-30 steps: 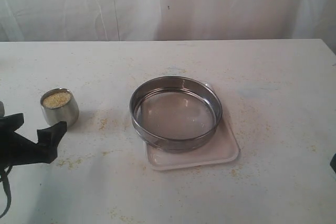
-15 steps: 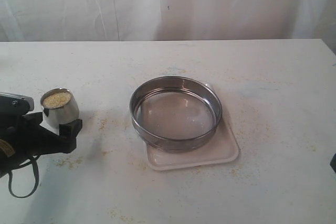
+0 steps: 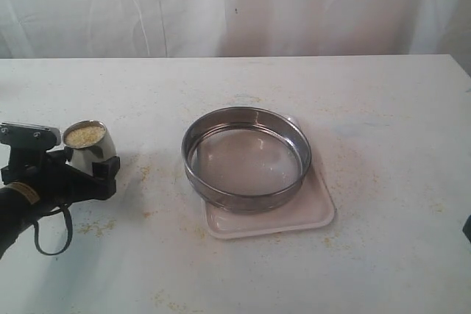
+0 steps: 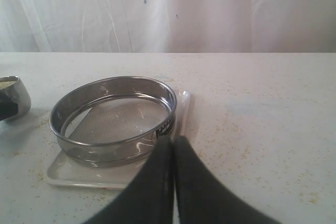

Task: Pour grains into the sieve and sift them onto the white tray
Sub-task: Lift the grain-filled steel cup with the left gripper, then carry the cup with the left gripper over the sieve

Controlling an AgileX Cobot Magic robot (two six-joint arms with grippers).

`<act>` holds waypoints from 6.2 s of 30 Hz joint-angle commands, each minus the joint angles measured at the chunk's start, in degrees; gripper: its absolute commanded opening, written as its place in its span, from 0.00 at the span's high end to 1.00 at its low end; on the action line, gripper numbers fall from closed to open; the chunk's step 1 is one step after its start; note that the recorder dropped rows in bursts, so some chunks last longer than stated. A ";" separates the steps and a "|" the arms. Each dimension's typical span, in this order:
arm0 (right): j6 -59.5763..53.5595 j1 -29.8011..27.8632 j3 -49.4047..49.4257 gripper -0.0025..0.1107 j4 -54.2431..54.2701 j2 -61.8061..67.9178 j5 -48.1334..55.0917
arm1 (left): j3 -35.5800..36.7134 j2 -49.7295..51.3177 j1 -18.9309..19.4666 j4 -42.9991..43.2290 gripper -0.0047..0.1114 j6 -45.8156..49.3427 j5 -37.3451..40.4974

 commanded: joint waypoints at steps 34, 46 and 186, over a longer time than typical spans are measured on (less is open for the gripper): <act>0.01 -0.41 0.27 0.98 -0.20 -0.40 -0.54 | -6.28 3.36 -0.09 -5.09 0.16 0.83 -0.23; 0.01 -0.41 0.27 0.98 -0.20 -0.40 -0.54 | -6.20 3.69 -0.09 -5.09 0.16 2.34 -0.23; 0.01 -0.41 0.27 0.98 -0.20 -0.40 -0.54 | -35.41 -14.41 -21.32 2.06 0.96 31.82 60.42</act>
